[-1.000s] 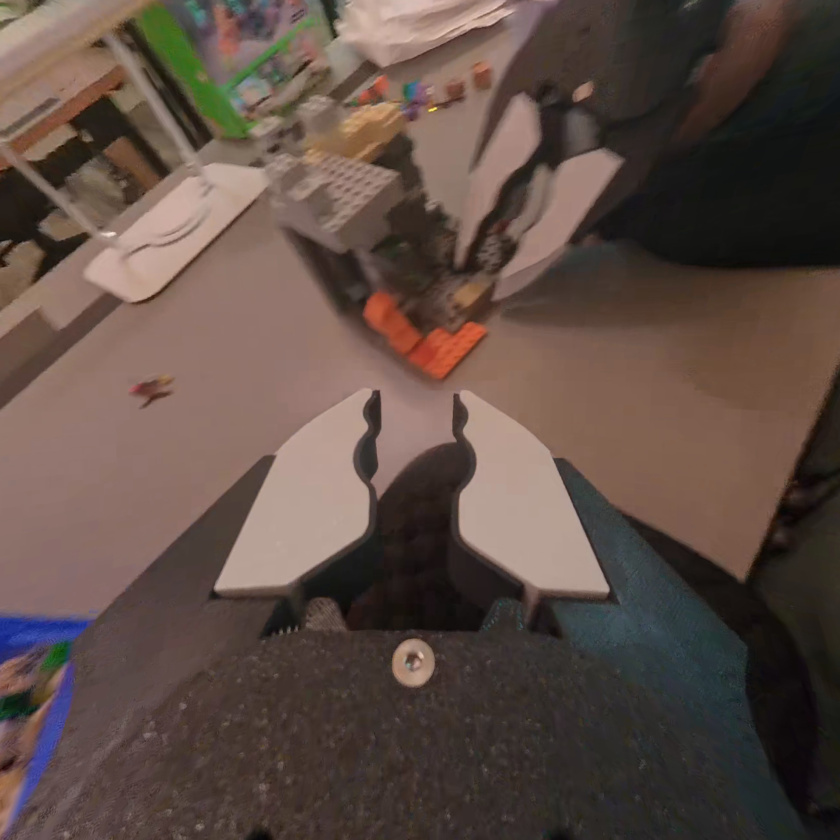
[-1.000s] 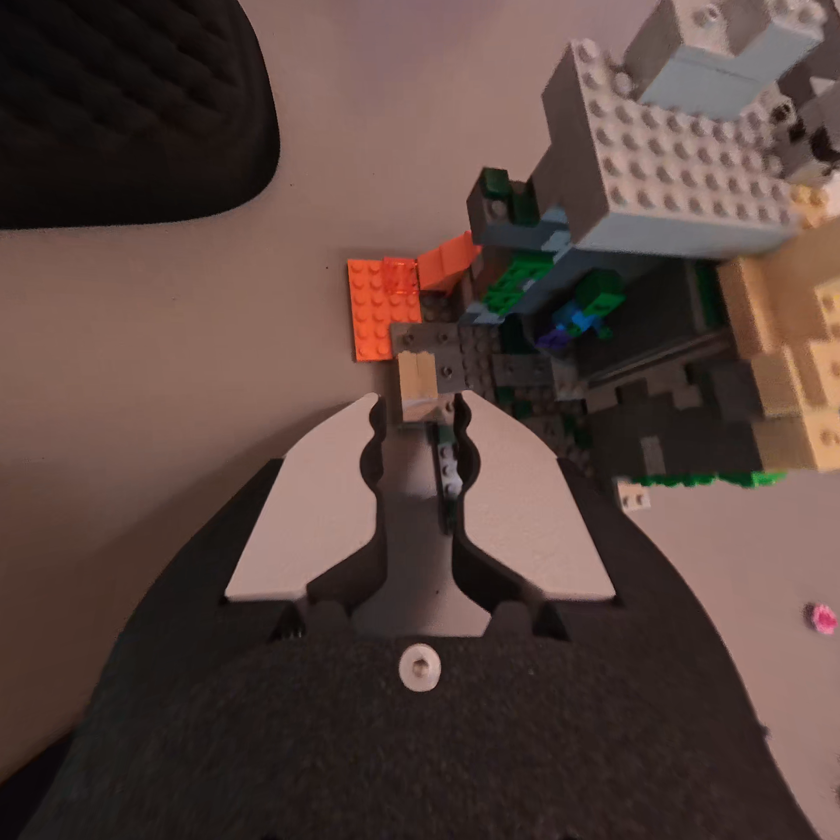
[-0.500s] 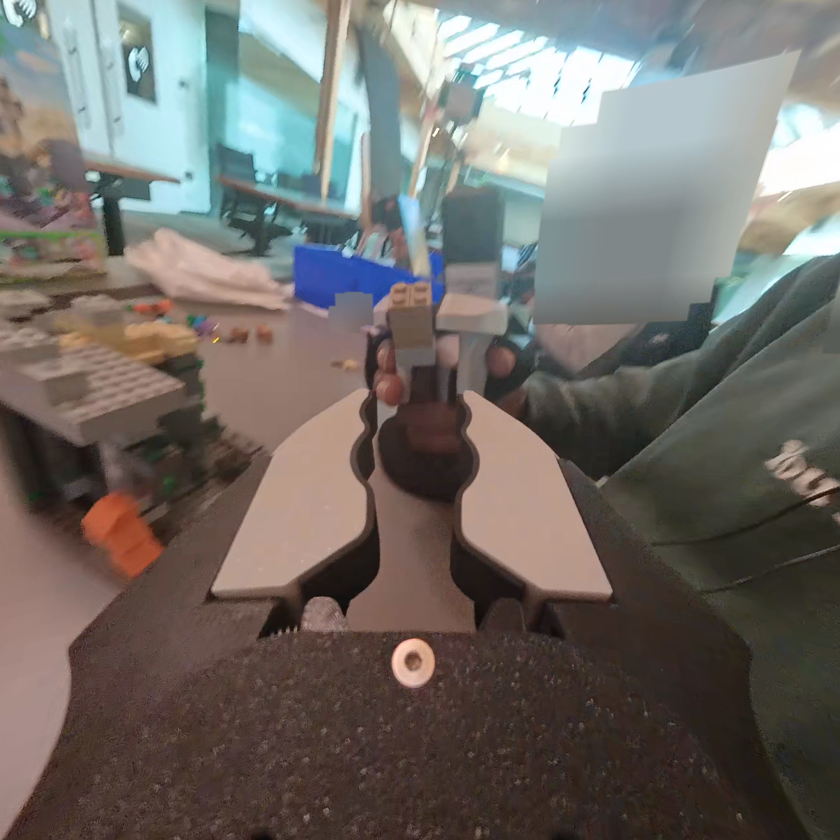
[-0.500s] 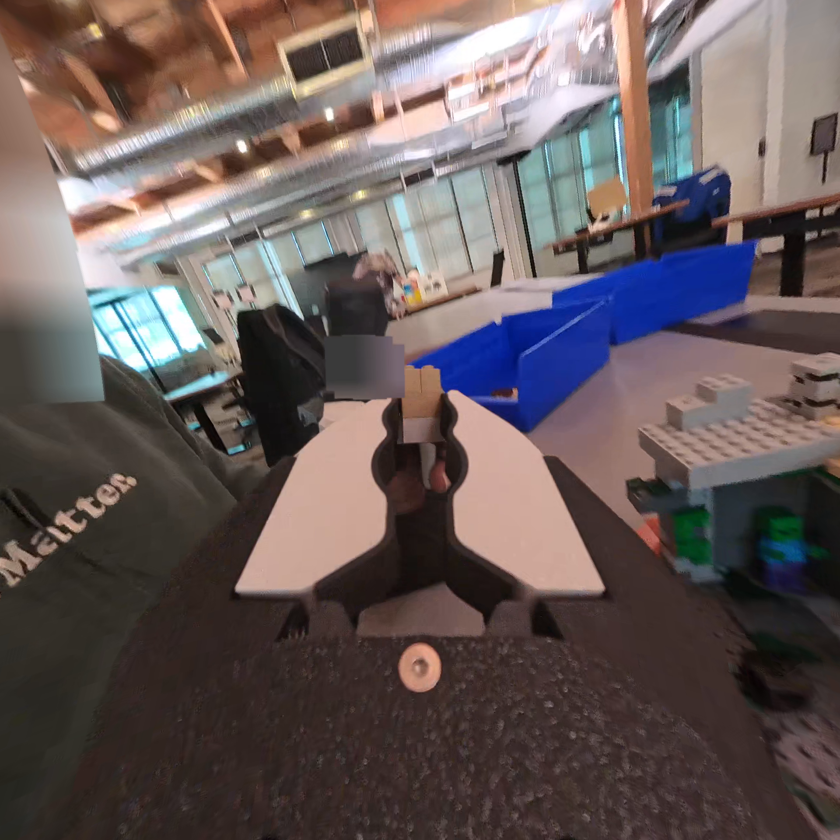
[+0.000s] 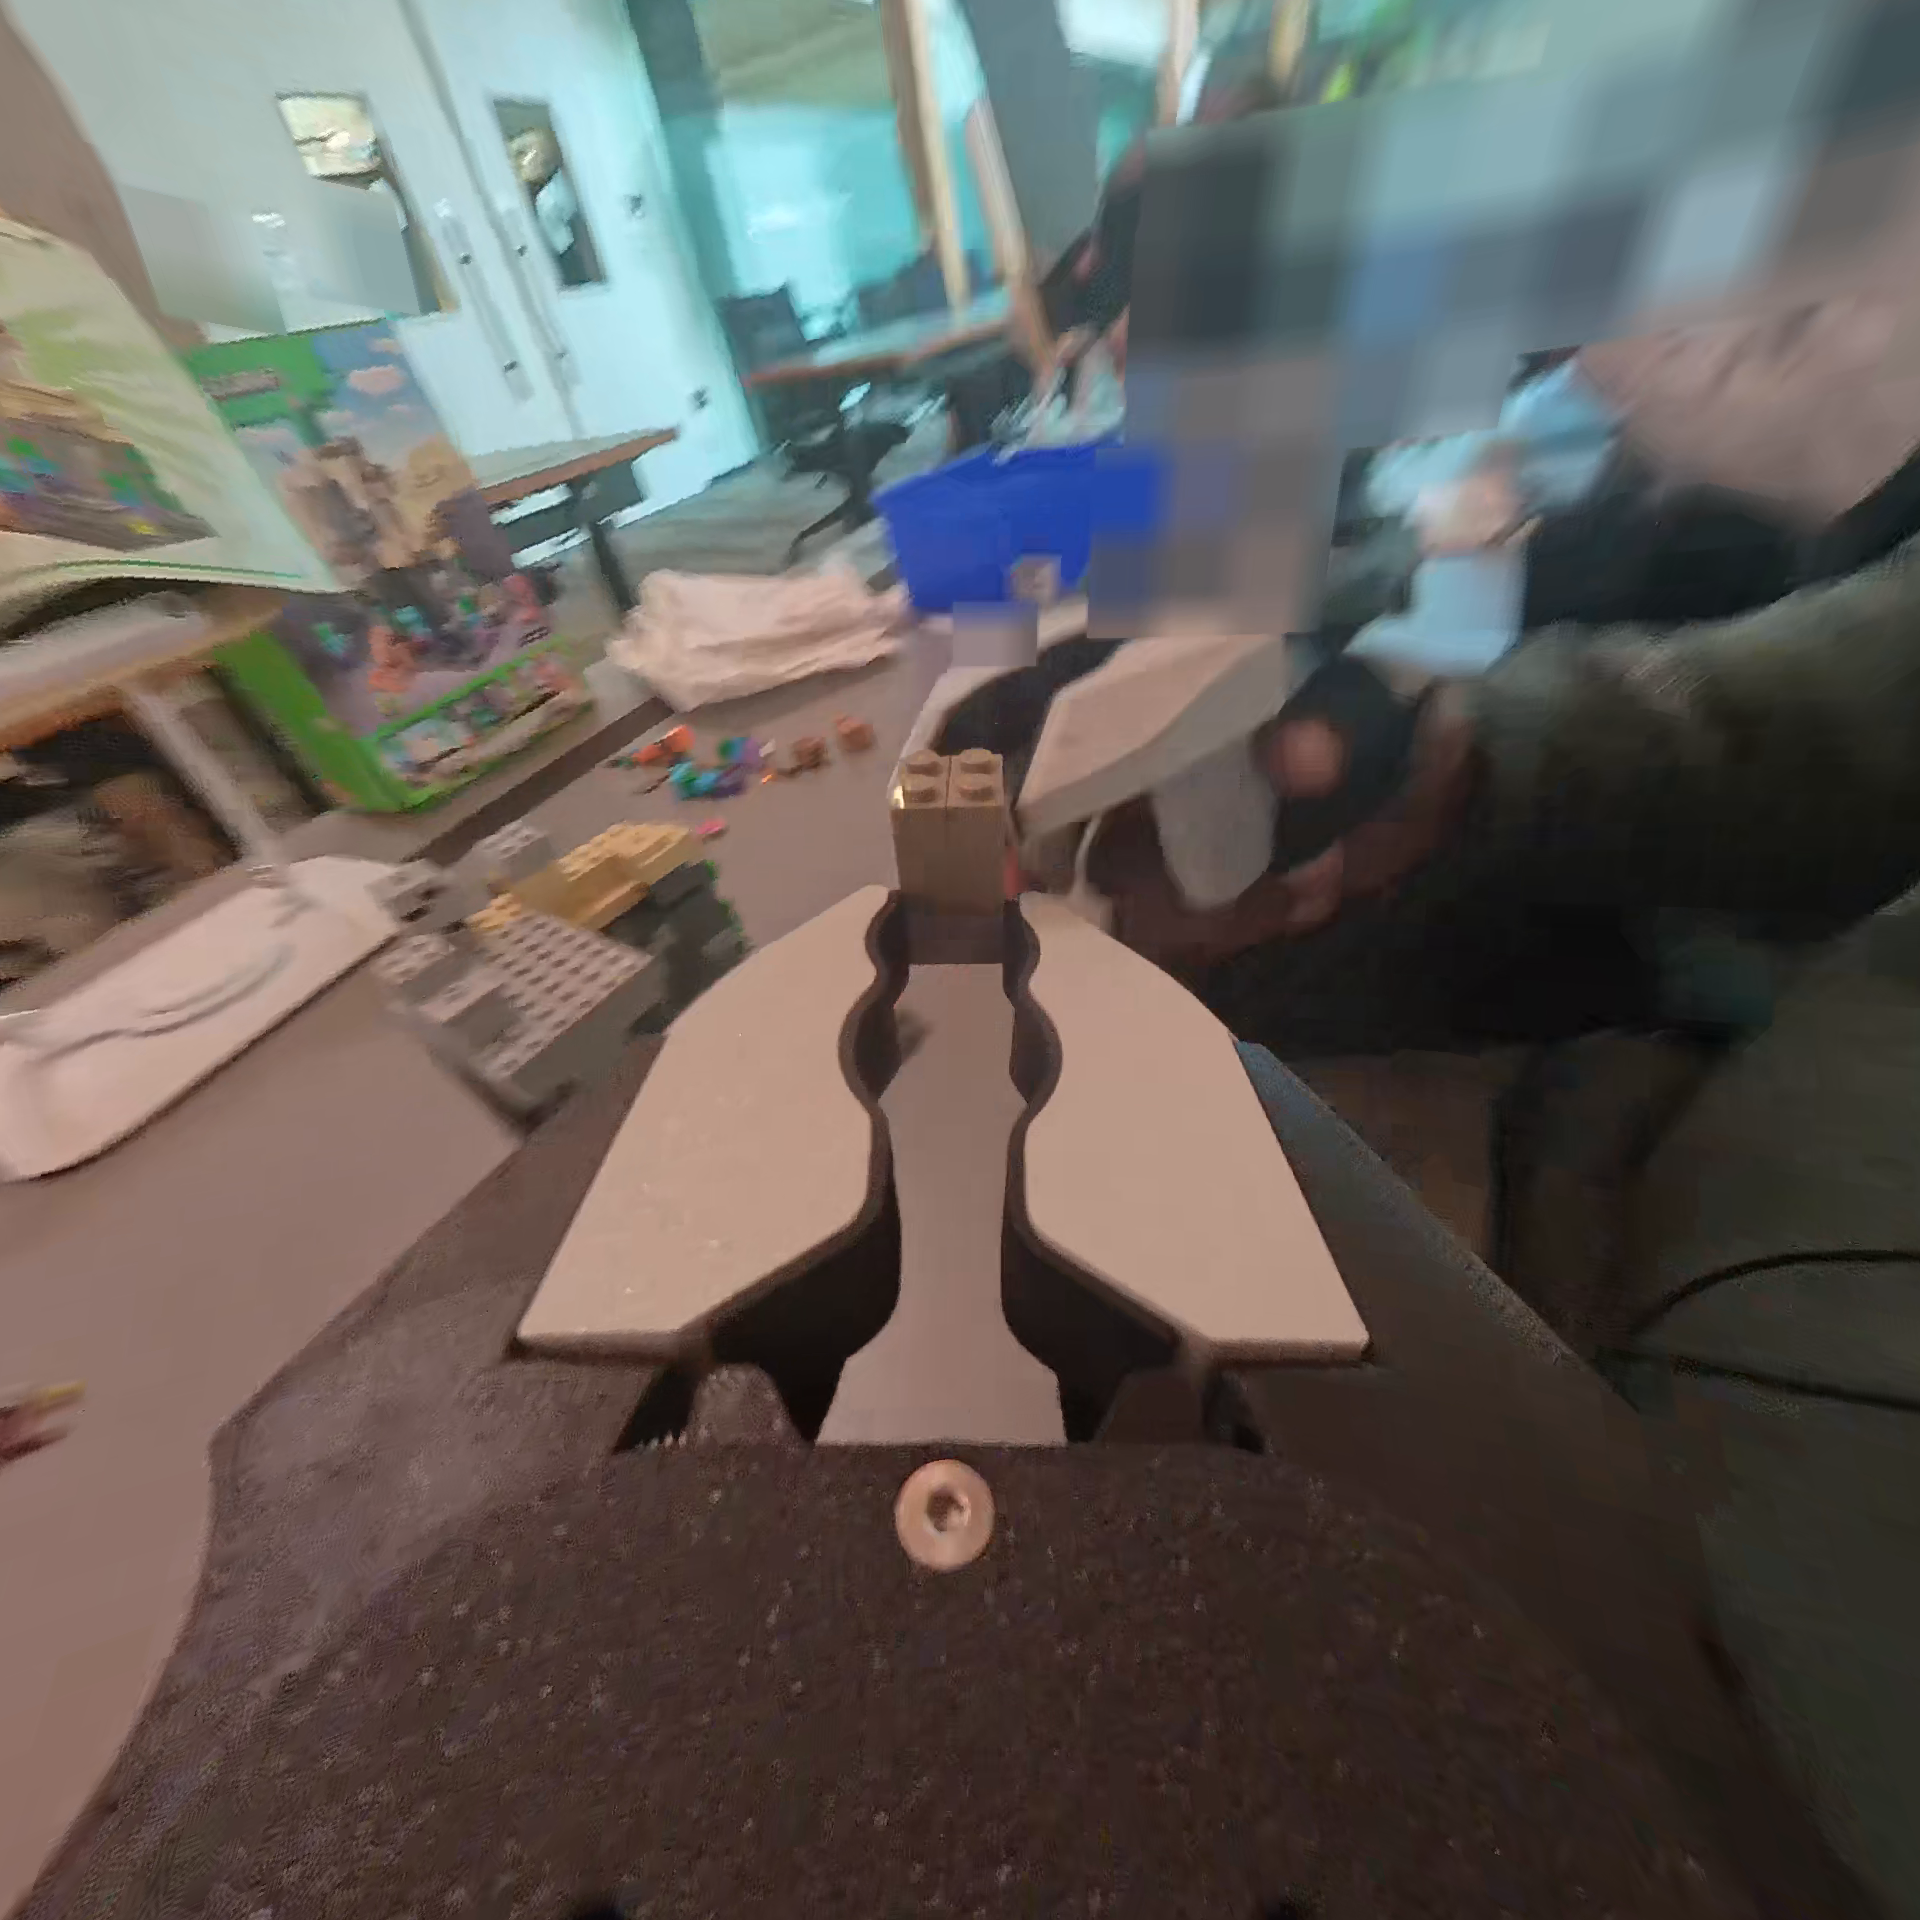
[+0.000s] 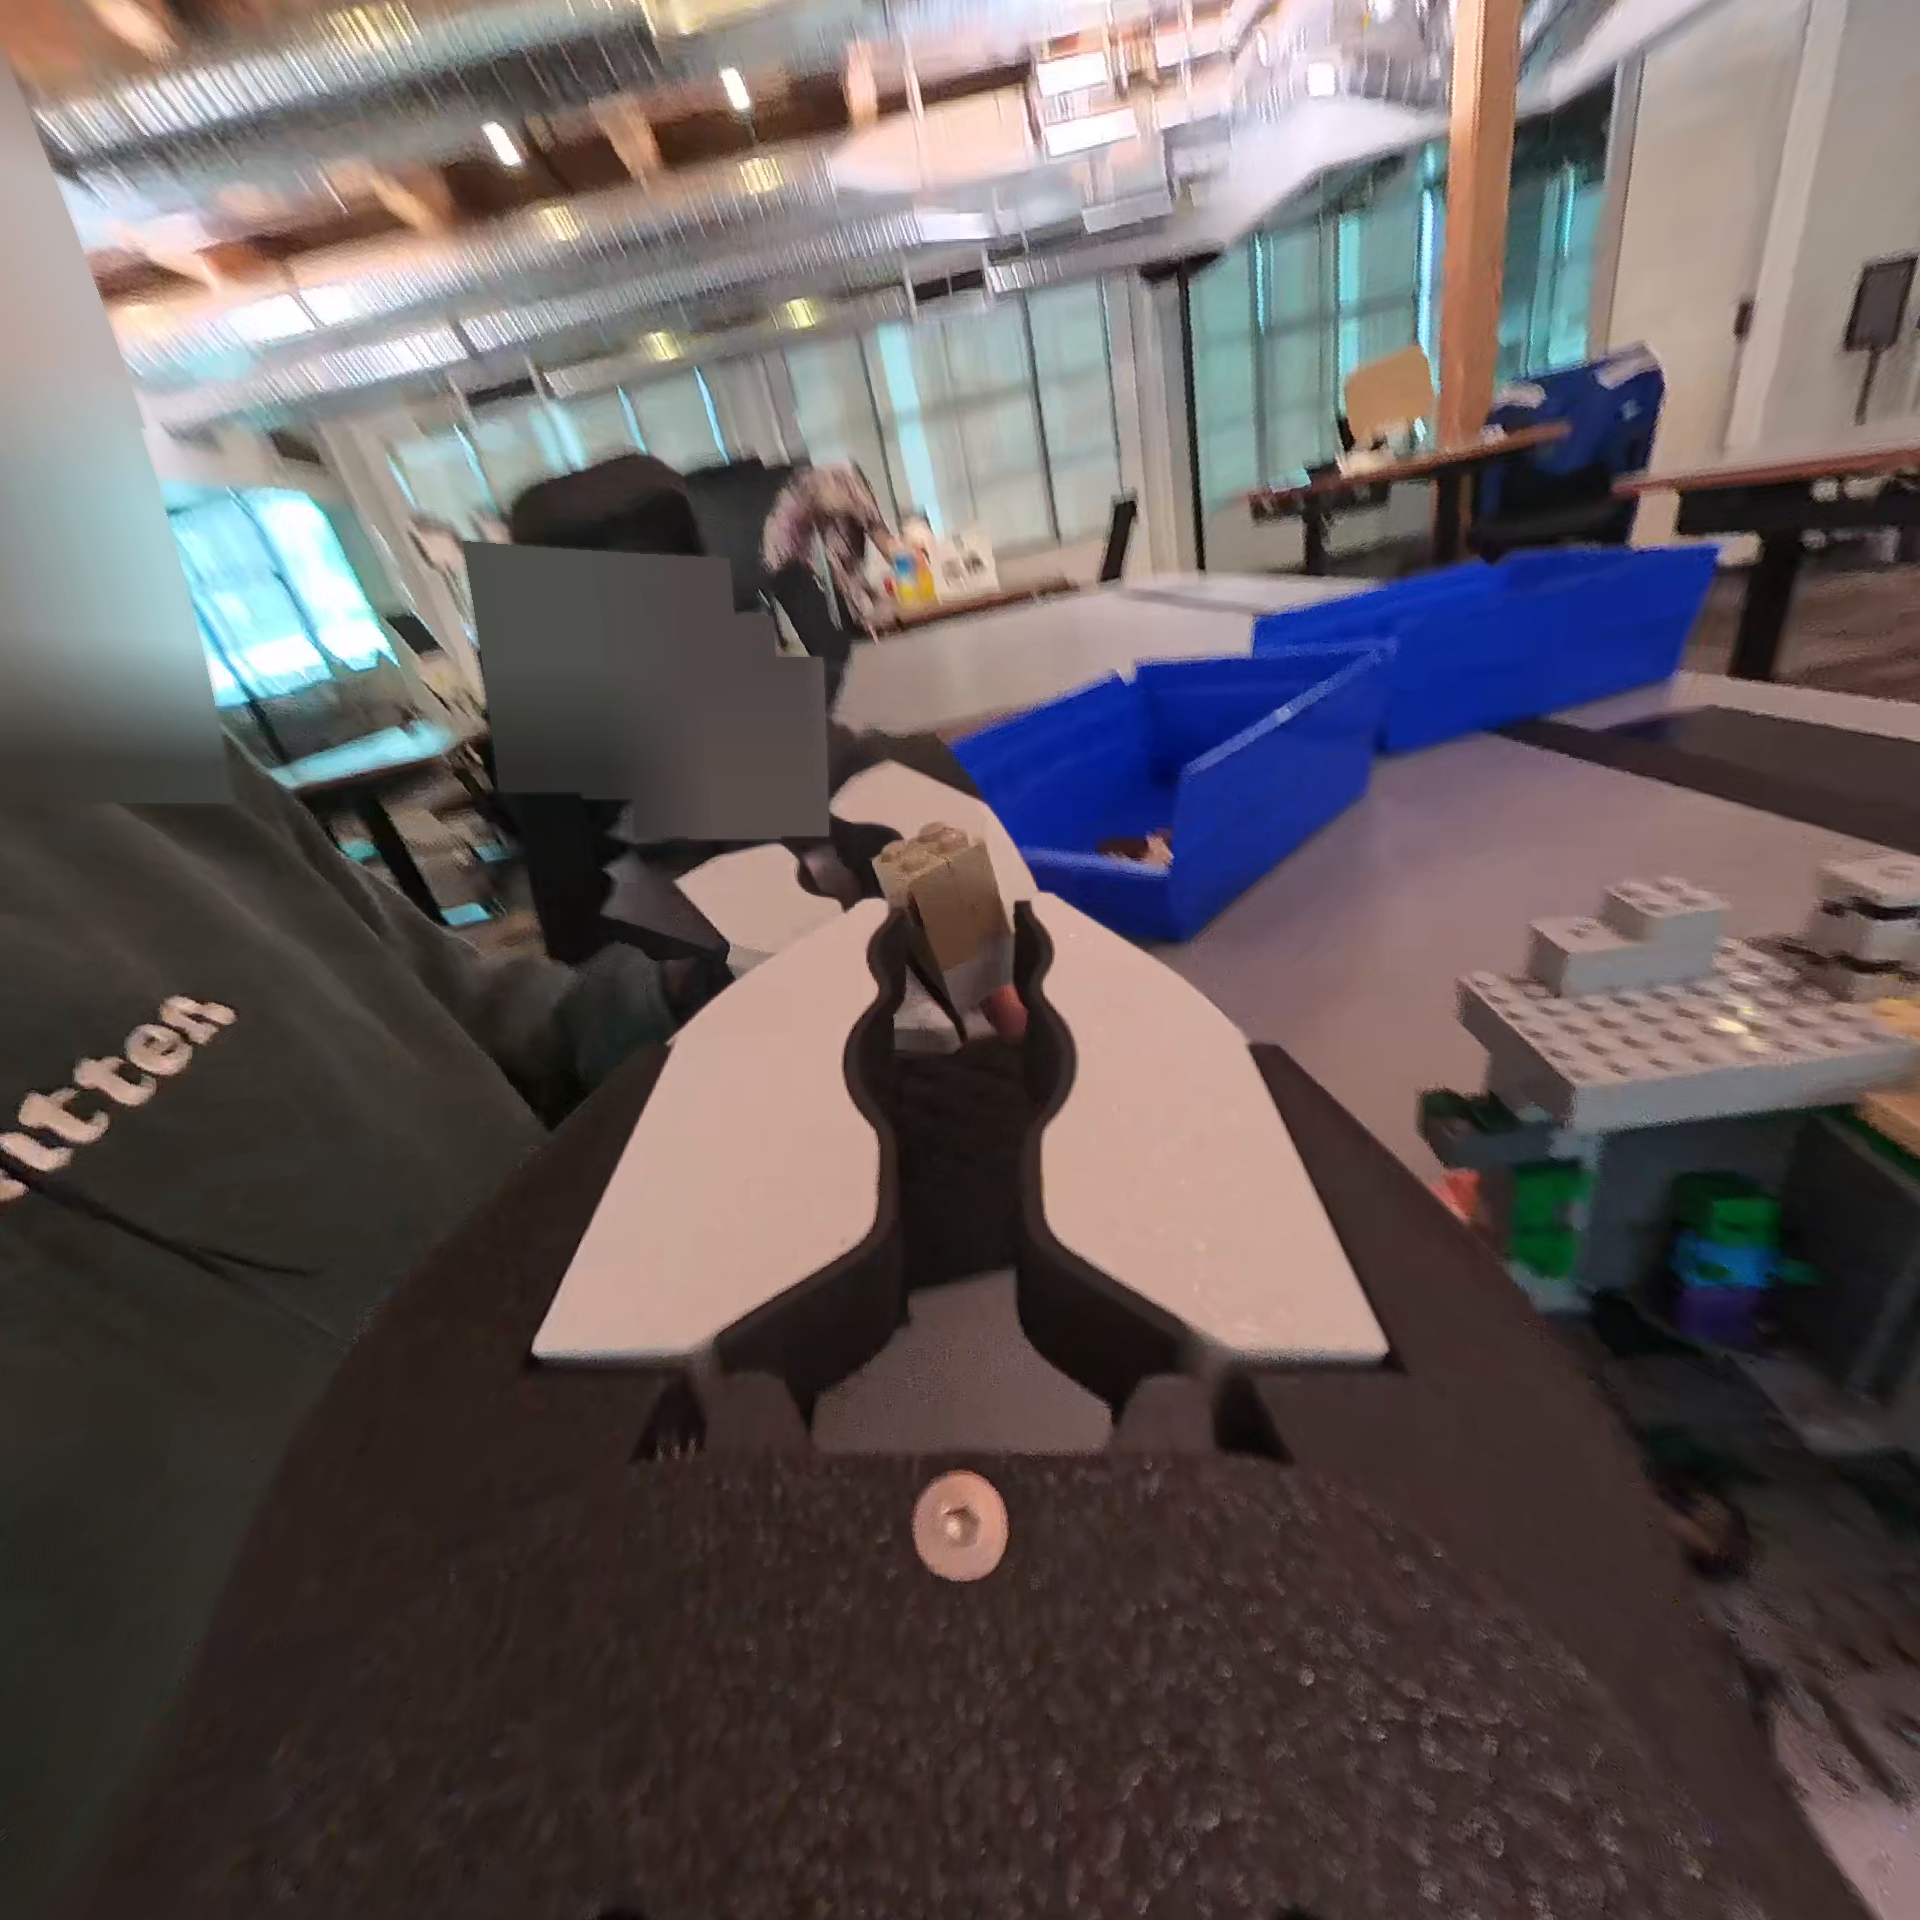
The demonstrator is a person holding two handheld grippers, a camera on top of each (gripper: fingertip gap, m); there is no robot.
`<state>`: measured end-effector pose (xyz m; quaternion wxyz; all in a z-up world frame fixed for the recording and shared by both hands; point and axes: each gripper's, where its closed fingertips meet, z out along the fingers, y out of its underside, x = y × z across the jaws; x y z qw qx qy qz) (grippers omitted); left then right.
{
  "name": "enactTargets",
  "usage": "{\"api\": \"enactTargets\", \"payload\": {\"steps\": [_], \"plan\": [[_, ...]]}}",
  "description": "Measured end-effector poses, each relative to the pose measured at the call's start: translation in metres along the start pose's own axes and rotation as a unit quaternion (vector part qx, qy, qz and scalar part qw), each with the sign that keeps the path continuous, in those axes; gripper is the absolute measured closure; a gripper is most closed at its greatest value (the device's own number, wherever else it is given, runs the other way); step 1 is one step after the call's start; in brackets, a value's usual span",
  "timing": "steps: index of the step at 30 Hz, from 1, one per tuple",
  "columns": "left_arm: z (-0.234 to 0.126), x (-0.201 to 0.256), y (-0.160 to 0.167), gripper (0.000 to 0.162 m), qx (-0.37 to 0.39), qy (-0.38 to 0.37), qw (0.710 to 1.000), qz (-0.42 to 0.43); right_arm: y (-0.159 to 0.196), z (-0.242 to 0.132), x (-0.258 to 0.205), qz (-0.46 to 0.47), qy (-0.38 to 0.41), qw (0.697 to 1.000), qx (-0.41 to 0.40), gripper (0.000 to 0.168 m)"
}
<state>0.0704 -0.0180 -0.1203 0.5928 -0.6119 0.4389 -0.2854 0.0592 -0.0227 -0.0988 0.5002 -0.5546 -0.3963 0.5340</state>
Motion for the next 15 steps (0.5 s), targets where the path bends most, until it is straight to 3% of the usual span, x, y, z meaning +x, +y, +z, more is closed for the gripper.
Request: {"api": "enactTargets", "payload": {"steps": [4, 7, 10, 15], "plan": [[-0.002, -0.030, 0.025, 0.145, -0.116, -0.129, 0.975, 0.137, 0.012, 0.000, 0.019, -0.051, 0.090, 0.983, -0.148, 0.138], [-0.003, -0.043, 0.032, 0.144, -0.158, -0.200, 0.941, 0.221, 0.021, 0.006, 0.030, -0.104, 0.172, 0.957, -0.208, 0.135], [-0.001, -0.045, 0.034, 0.145, -0.169, -0.230, 0.923, 0.258, 0.029, 0.018, 0.030, -0.117, 0.191, 0.950, -0.218, 0.135], [-0.005, -0.046, 0.033, 0.144, -0.168, -0.253, 0.906, 0.296, 0.032, 0.022, 0.033, -0.097, 0.192, 0.952, -0.219, 0.150]]}}
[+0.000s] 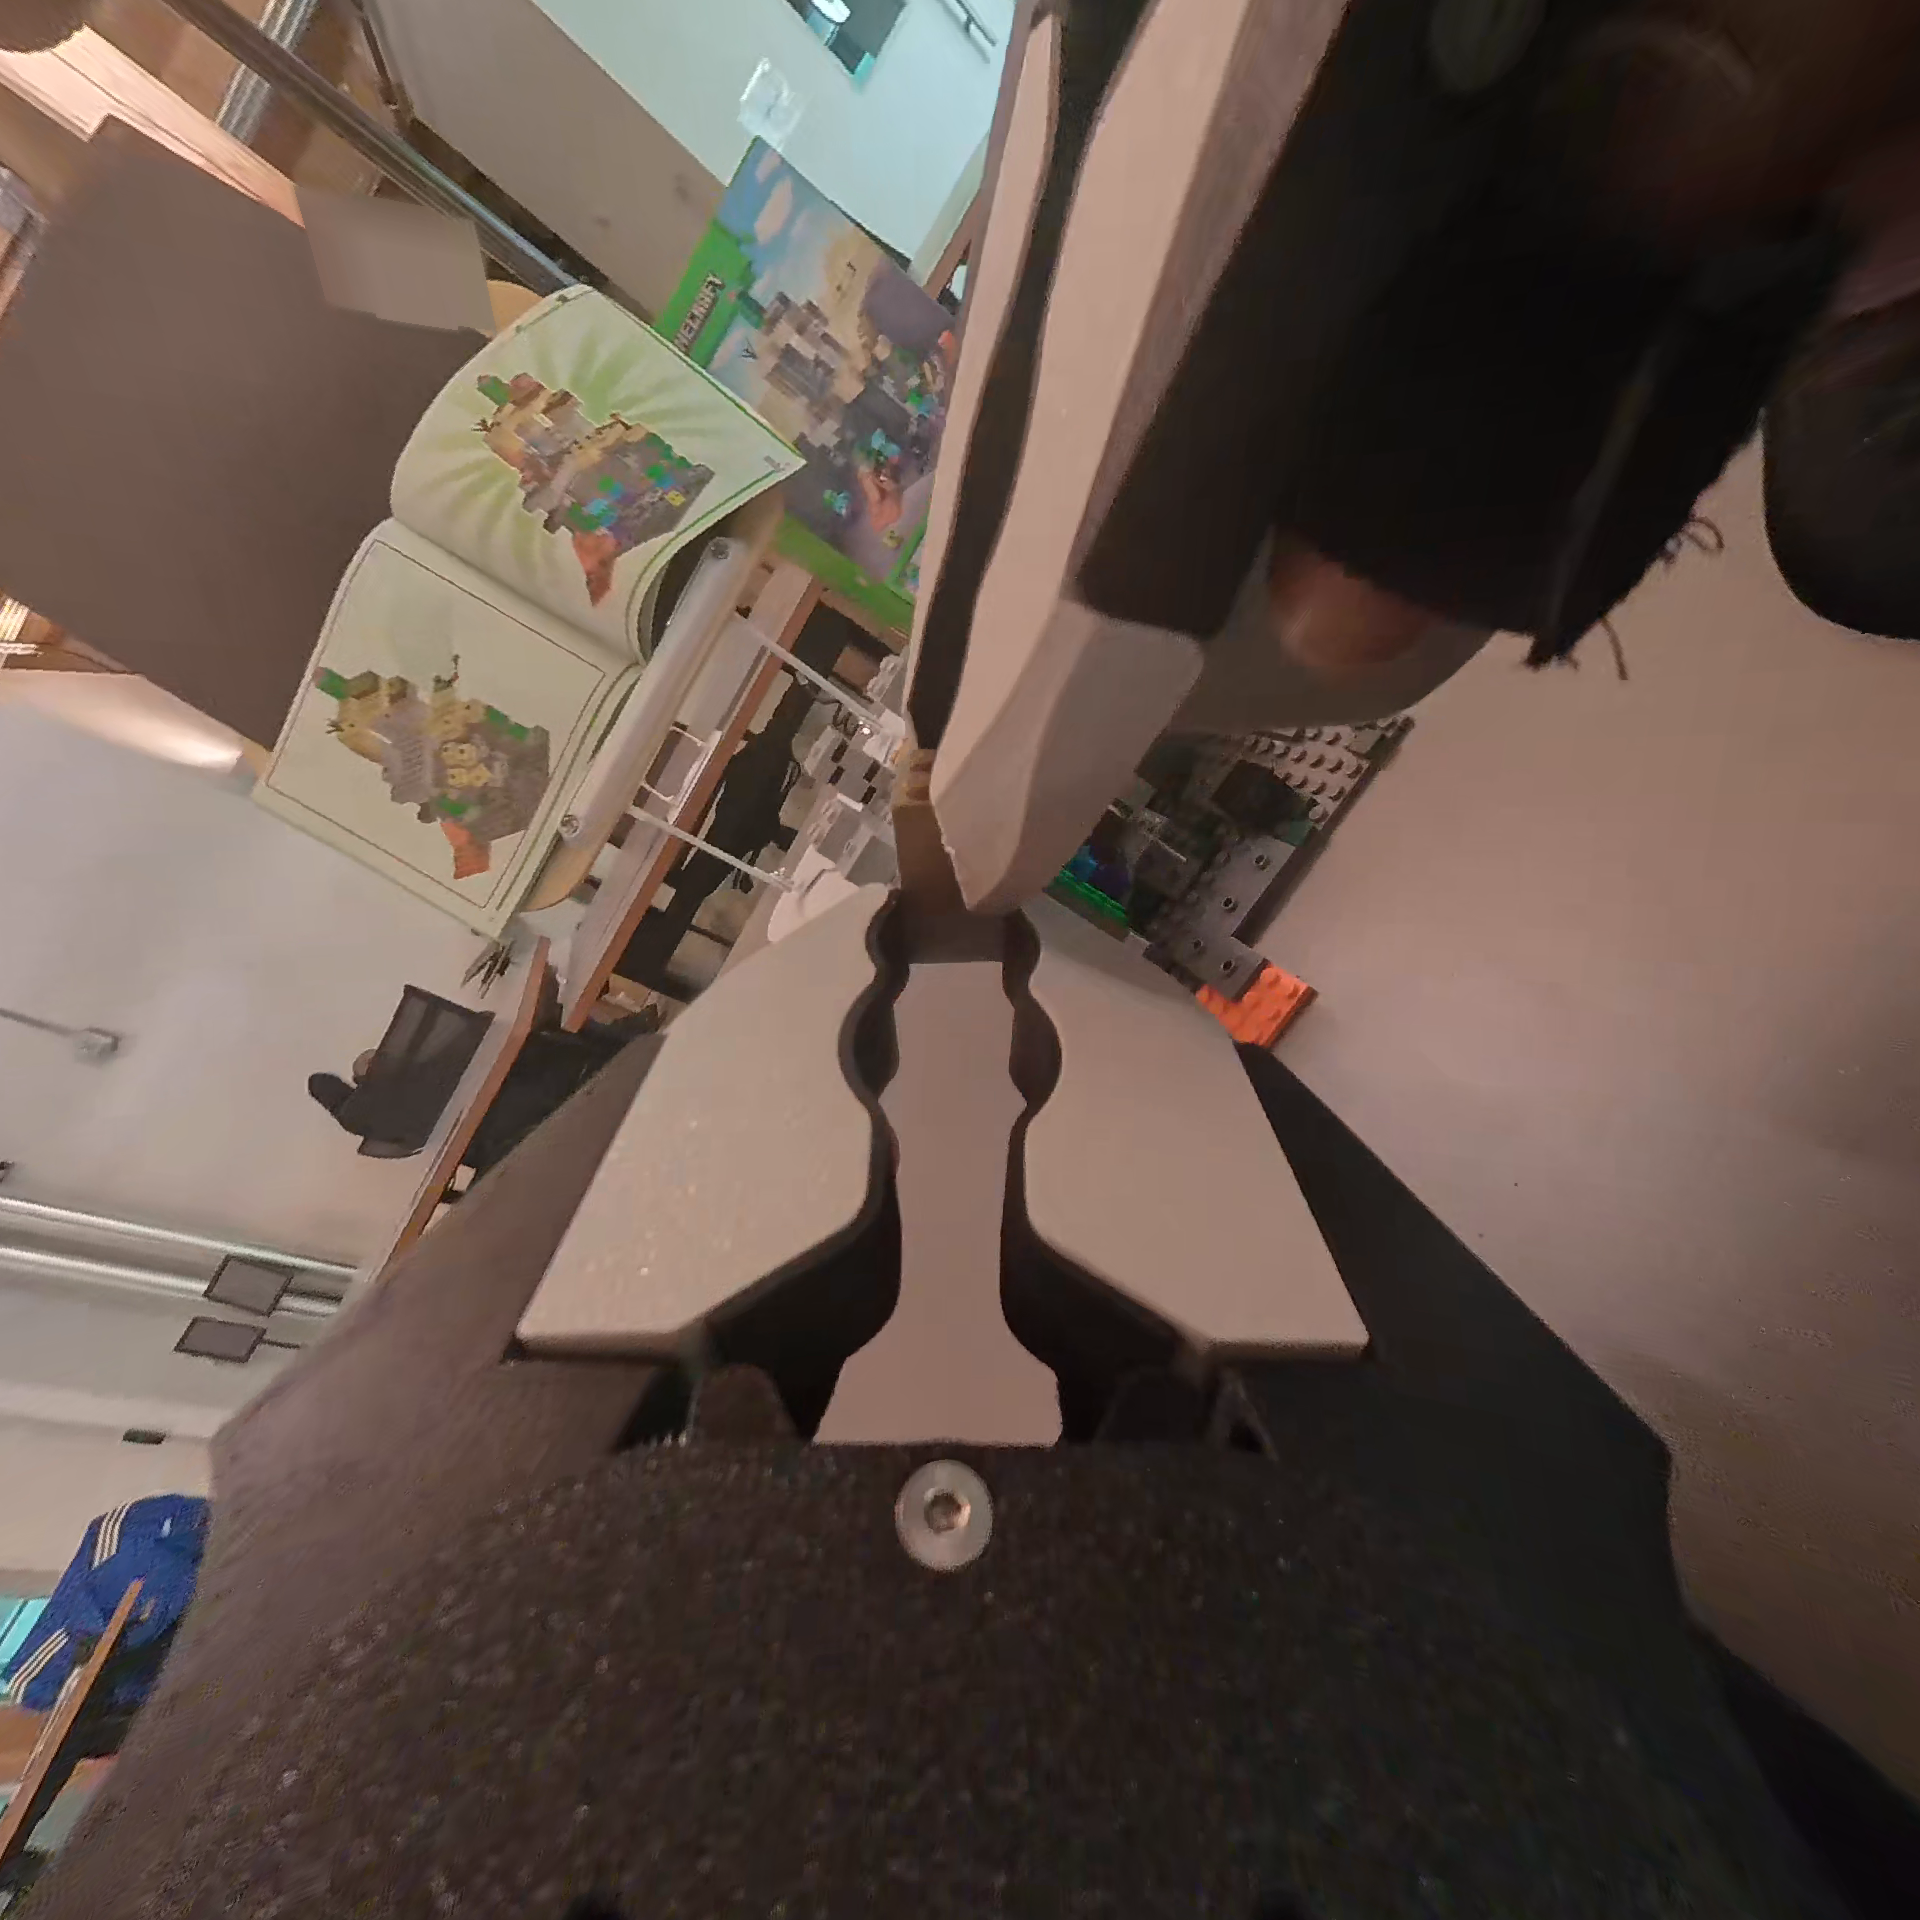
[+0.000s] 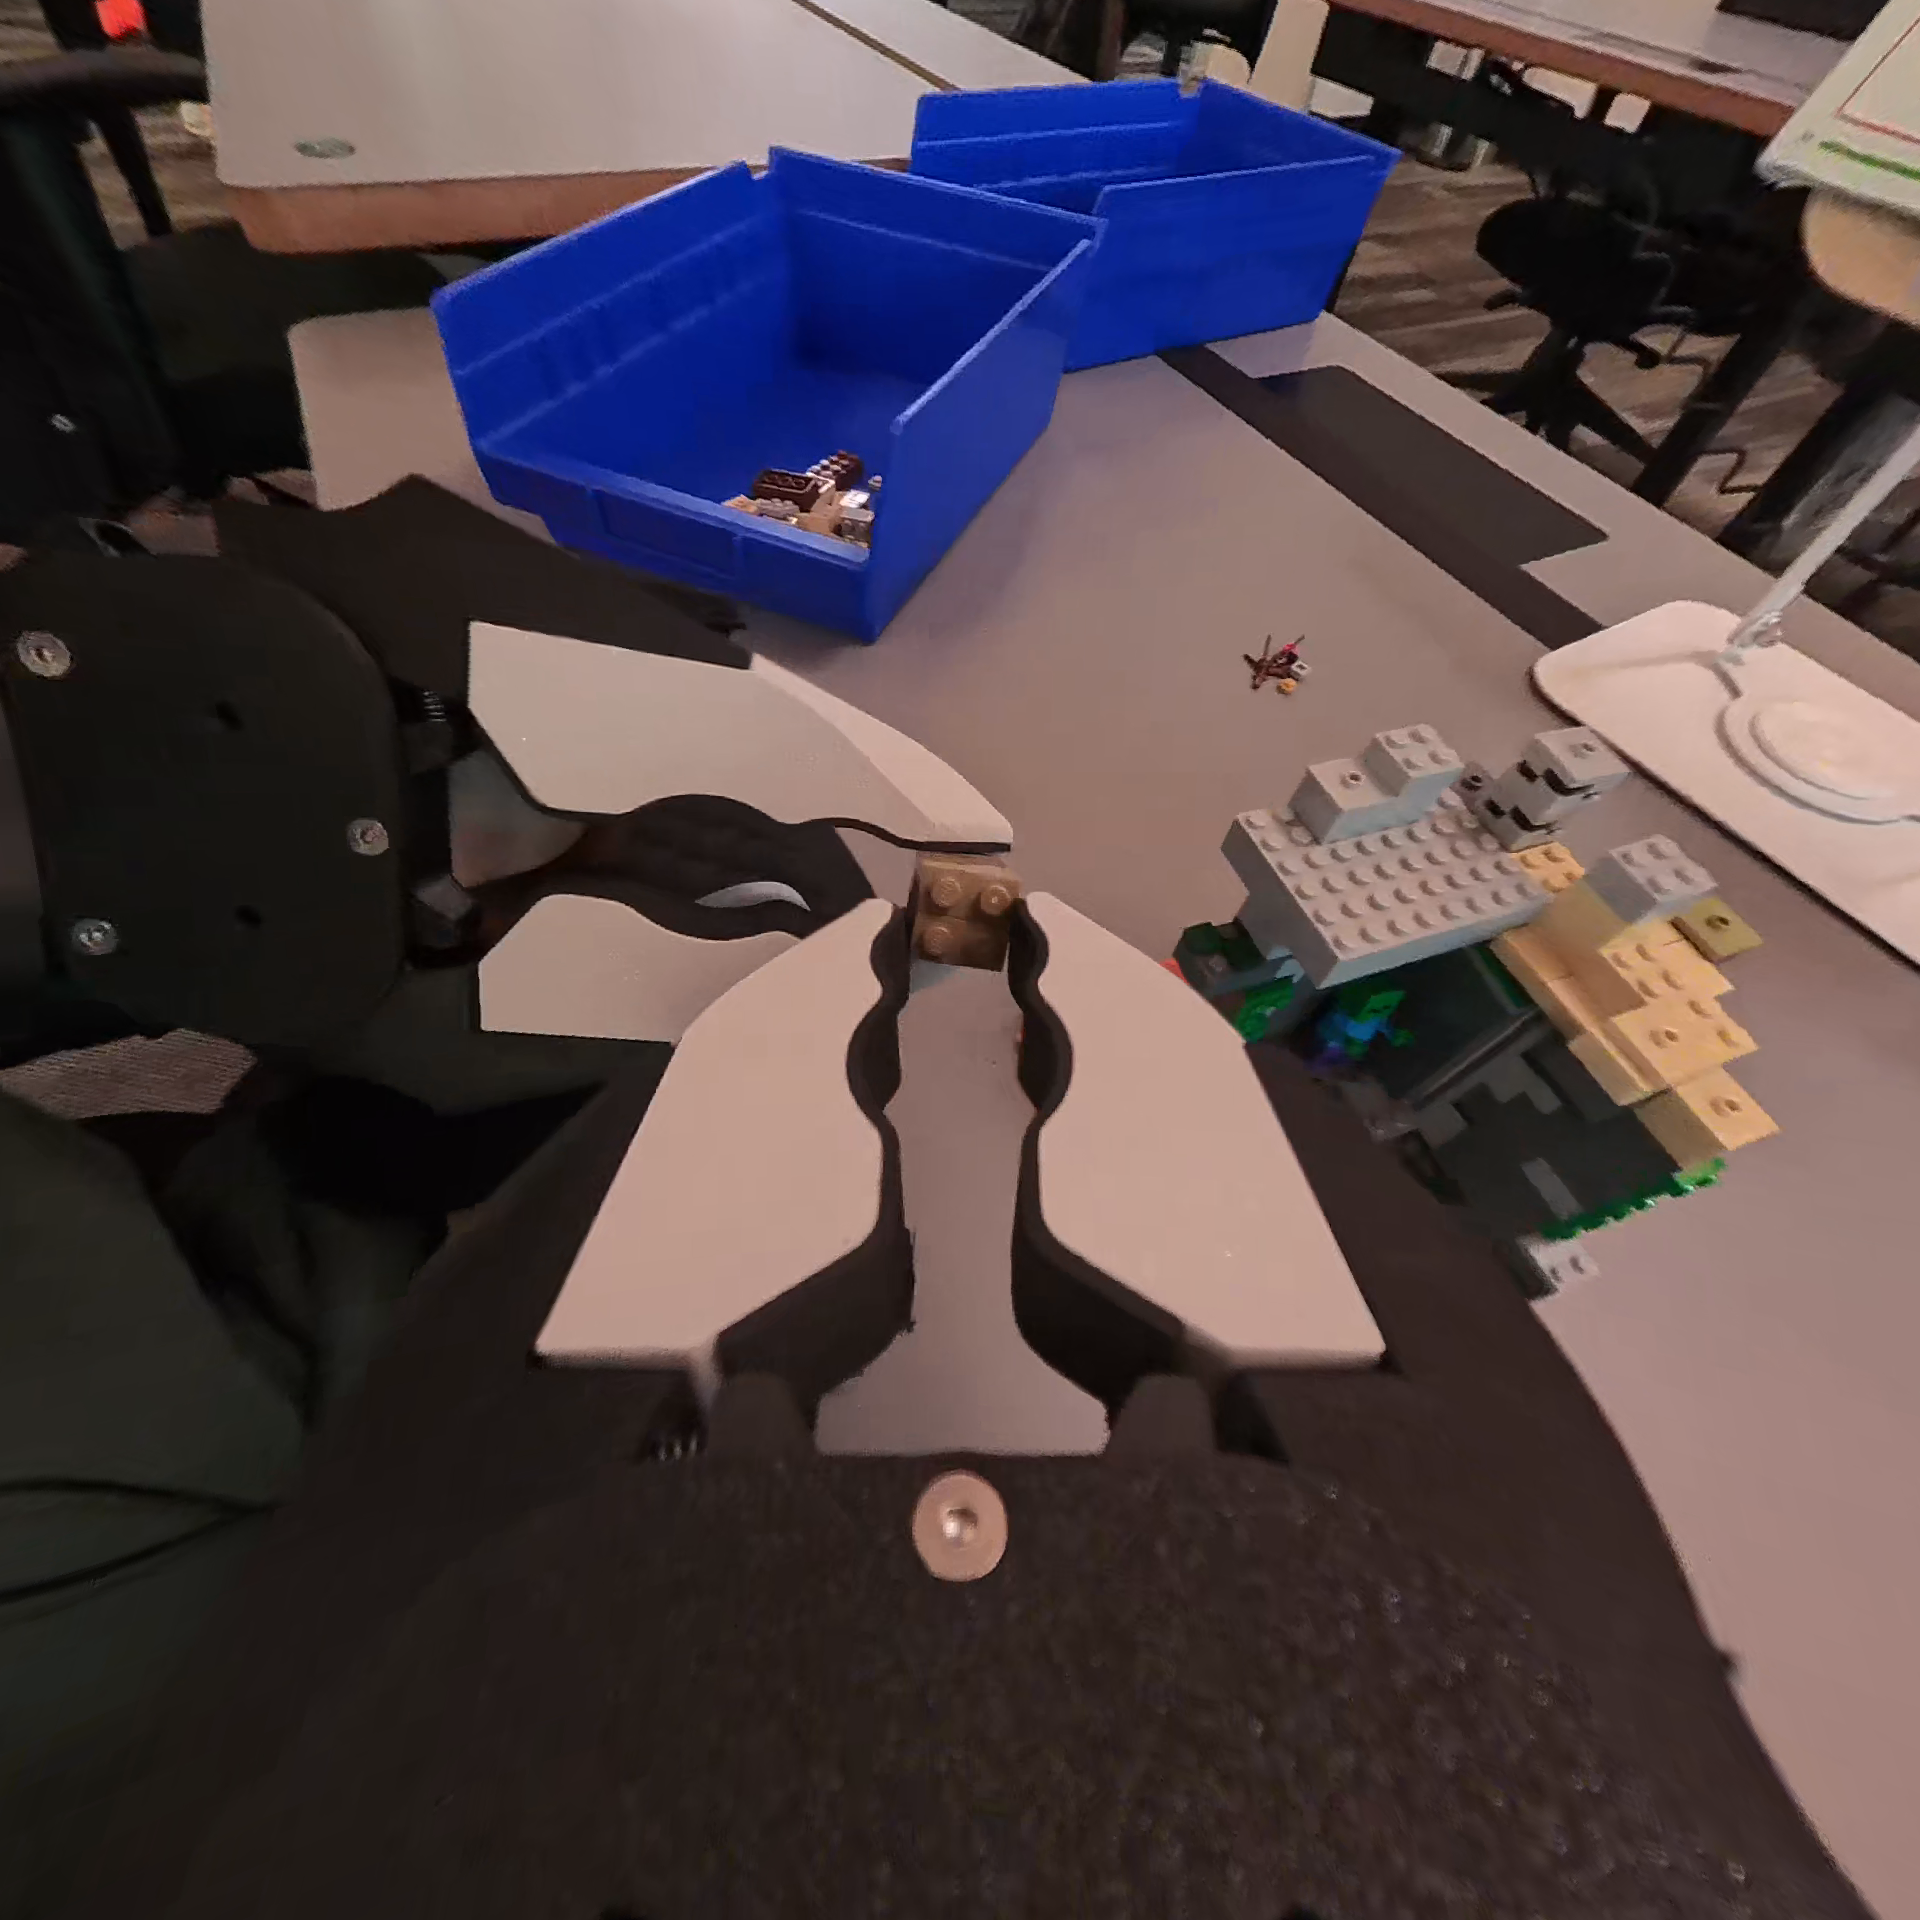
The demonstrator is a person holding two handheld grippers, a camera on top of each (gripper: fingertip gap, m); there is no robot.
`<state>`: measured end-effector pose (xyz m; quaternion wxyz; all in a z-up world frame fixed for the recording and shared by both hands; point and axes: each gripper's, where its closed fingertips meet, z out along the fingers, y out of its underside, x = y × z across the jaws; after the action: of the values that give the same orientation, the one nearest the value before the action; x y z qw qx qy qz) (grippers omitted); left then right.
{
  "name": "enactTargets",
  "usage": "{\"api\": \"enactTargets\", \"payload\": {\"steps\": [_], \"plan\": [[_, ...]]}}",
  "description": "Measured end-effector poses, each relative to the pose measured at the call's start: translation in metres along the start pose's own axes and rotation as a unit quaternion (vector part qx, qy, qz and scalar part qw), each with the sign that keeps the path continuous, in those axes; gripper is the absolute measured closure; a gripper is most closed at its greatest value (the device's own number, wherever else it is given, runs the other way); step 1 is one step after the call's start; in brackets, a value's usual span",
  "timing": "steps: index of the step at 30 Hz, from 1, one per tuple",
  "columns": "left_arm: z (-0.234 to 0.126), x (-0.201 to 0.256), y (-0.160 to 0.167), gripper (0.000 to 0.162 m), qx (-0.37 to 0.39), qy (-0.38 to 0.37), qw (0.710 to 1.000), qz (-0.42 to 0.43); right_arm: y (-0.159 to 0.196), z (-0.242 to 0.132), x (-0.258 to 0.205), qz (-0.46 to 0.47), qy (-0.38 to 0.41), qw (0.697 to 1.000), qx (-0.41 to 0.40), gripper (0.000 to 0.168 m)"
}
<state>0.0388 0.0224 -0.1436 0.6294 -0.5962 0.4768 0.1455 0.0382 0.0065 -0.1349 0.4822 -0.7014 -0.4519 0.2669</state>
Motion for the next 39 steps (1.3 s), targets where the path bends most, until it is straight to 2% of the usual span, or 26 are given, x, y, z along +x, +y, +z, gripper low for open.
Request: {"api": "enactTargets", "payload": {"steps": [2, 4, 7, 10, 14, 18, 23, 28, 31, 35, 39], "plan": [[-0.002, 0.001, -0.001, 0.144, 0.012, 0.018, 1.000, -0.012, -0.001, -0.002, -0.003, 0.003, -0.031, 0.999, 0.004, 0.150], [-0.007, 0.004, -0.008, 0.144, 0.048, 0.055, 0.996, -0.042, -0.003, -0.008, -0.008, 0.026, -0.100, 0.994, 0.018, 0.150], [-0.016, 0.006, -0.019, 0.145, 0.099, 0.154, 0.967, -0.178, -0.009, -0.024, -0.017, 0.093, -0.237, 0.966, 0.049, 0.151], [-0.020, 0.000, -0.021, 0.144, 0.128, 0.185, 0.946, -0.233, -0.013, -0.033, -0.016, 0.147, -0.300, 0.940, 0.072, 0.151], [-0.013, 0.006, -0.009, 0.145, 0.093, 0.187, 0.951, -0.226, -0.013, -0.033, -0.012, 0.149, -0.287, 0.941, 0.104, 0.151], [-0.004, 0.031, 0.019, 0.145, 0.029, 0.231, 0.942, -0.243, -0.026, -0.019, -0.004, 0.095, -0.224, 0.965, 0.101, 0.151], [-0.002, 0.044, 0.025, 0.145, 0.016, 0.225, 0.948, -0.226, -0.066, 0.038, -0.010, -0.018, -0.194, 0.980, 0.029, 0.151], [-0.001, 0.031, 0.037, 0.145, 0.007, 0.197, 0.949, -0.244, -0.091, 0.104, -0.019, -0.046, -0.214, 0.976, 0.008, 0.151], [-0.001, 0.024, 0.045, 0.145, 0.002, 0.183, 0.950, -0.253, -0.096, 0.130, -0.021, -0.039, -0.221, 0.975, 0.010, 0.151], [-0.002, 0.012, 0.055, 0.144, 0.001, 0.167, 0.949, -0.268, -0.096, 0.134, -0.023, -0.037, -0.222, 0.974, 0.027, 0.151], [0.000, 0.006, 0.066, 0.145, -0.011, 0.158, 0.947, -0.281, -0.093, 0.119, -0.020, -0.054, -0.216, 0.974, 0.049, 0.151]]}}
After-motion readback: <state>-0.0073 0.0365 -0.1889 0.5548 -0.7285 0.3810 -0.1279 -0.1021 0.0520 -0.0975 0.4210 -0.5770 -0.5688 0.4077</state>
